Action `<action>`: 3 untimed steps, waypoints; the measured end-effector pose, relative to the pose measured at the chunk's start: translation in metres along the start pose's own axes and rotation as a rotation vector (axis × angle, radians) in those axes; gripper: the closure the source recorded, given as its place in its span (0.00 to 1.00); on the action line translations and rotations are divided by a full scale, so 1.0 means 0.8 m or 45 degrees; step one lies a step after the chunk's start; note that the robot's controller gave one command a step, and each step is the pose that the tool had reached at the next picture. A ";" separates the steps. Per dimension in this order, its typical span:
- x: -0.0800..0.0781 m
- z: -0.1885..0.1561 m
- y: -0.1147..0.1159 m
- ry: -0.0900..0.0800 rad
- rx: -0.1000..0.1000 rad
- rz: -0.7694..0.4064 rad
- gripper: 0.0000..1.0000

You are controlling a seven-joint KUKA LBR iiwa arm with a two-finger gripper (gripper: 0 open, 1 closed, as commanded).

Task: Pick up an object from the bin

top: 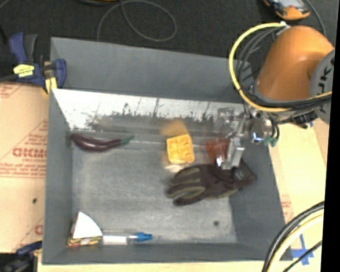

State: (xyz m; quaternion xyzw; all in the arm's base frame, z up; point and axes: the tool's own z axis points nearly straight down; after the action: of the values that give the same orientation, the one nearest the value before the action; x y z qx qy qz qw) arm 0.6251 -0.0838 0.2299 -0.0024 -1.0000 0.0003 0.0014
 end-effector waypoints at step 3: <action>0.020 -0.039 -0.005 -0.027 0.008 -0.293 0.00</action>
Offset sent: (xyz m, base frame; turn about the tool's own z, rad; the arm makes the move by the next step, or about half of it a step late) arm -0.0049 -0.0194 0.1231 -0.1487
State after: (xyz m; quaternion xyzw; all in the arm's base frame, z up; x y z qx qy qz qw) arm 0.6091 -0.0879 0.2613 0.1125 -0.9936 0.0034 -0.0093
